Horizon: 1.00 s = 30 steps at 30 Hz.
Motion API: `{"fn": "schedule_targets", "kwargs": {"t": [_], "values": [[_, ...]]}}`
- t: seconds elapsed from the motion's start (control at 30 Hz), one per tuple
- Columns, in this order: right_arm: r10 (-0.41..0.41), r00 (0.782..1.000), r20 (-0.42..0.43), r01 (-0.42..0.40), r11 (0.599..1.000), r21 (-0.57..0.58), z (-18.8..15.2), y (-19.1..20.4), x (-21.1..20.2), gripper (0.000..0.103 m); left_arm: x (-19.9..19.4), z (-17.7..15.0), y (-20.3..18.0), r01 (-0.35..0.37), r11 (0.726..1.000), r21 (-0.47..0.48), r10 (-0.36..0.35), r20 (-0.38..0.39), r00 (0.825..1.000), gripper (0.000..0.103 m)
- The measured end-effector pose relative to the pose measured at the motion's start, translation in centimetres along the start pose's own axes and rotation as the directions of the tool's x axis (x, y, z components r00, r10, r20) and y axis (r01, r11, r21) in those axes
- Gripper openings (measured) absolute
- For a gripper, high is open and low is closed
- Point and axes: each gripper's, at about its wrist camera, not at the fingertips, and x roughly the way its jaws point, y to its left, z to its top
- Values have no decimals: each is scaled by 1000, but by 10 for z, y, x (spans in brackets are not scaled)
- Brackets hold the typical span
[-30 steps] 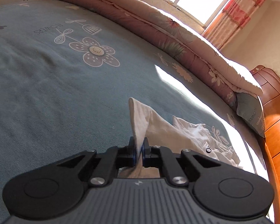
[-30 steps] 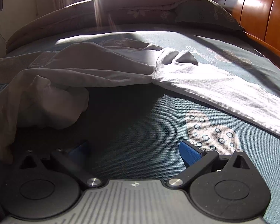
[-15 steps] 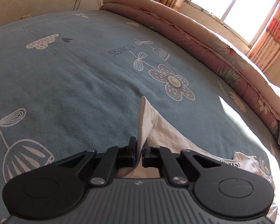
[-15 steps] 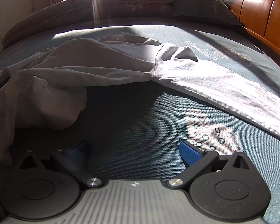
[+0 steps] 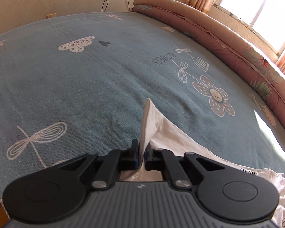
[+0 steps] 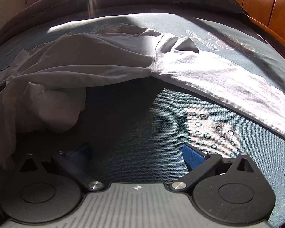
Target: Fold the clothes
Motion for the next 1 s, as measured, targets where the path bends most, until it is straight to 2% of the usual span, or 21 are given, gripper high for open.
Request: {"fn": "schedule_targets", "kwargs": {"t": [0.2, 0.23, 0.3, 0.47, 0.53, 0.6, 0.67, 0.73, 0.8, 0.93, 1.0], "values": [[-11, 1000, -11, 11, 1000, -4, 1, 3, 3, 103, 8, -3, 24, 17, 997, -80, -20, -44, 999, 8], [-13, 1000, -11, 13, 1000, -6, 1, 3, 3, 103, 5, -2, 25, 19, 997, -80, -21, -31, 999, 9], [-18, 1000, -12, 18, 1000, -10, 0, 4, 3, 103, 1, 0, 28, 22, 997, -80, -23, -4, 1000, 18], [-21, 1000, -6, 21, 1000, -7, -1, 5, 3, 103, -12, 5, 36, 28, 995, -97, -25, 29, 999, 31], [-24, 1000, -5, 24, 1000, -5, -1, 5, 3, 103, -14, 0, 41, 58, 990, -131, -54, 29, 998, 33], [-27, 1000, -2, 27, 1000, -2, -1, 6, 3, 103, -13, -8, 48, 104, 976, -189, -105, 7, 994, 40], [-30, 1000, -1, 30, 1000, -1, -2, 7, 3, 103, -4, -21, 54, 134, 954, -269, -154, -54, 987, 41], [-32, 999, 0, 32, 999, 1, -1, 7, 4, 103, 7, -31, 54, 129, 947, -294, -161, -88, 983, 41], [-33, 999, -1, 33, 999, 2, -1, 7, 4, 103, 18, -38, 54, 95, 946, -311, -135, -109, 985, 41], [-32, 999, -3, 32, 999, 6, -1, 7, 4, 103, 28, -39, 53, 101, 932, -348, -128, -56, 990, 42], [-35, 999, 2, 35, 999, 6, -2, 7, 4, 103, 30, -39, 45, 80, 948, -307, -95, -35, 995, 36]]}}
